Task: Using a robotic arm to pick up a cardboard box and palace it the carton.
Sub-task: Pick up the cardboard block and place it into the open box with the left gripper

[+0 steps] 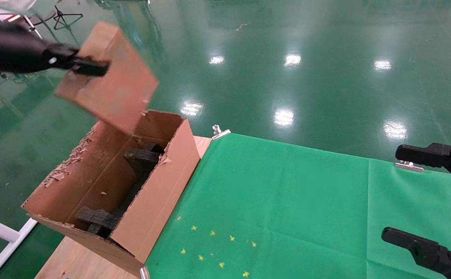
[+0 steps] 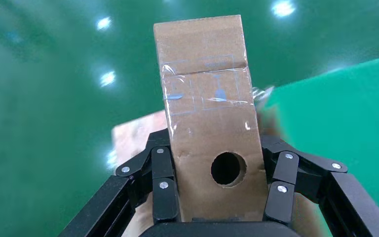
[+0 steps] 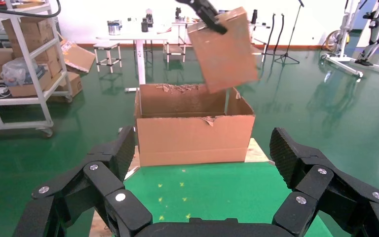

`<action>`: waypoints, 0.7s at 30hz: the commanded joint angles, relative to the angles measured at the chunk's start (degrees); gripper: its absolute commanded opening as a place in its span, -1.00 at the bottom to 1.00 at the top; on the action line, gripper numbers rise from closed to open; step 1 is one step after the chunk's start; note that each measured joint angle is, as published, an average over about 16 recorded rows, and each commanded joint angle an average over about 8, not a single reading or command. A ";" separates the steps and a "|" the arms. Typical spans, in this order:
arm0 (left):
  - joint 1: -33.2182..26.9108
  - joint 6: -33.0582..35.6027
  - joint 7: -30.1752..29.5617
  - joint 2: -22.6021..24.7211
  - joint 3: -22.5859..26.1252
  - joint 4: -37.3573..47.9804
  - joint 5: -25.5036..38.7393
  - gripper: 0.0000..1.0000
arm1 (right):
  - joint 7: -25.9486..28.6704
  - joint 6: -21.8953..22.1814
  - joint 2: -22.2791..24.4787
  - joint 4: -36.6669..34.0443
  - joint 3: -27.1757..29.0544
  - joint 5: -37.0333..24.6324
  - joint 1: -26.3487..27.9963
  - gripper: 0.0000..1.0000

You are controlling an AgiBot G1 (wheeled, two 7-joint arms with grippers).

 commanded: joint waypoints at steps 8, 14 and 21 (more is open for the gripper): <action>5.68 -3.47 10.35 -1.89 0.94 14.34 -1.04 -1.00 | 0.00 0.00 0.00 0.00 0.00 0.00 0.00 1.00; 9.77 -5.93 16.70 -1.68 1.13 21.60 -3.29 -1.00 | 0.00 0.00 0.00 0.00 0.00 0.00 0.00 1.00; 11.02 -8.95 23.09 -0.90 1.15 28.47 -3.70 -1.00 | 0.00 0.00 0.00 0.00 0.00 0.00 0.00 1.00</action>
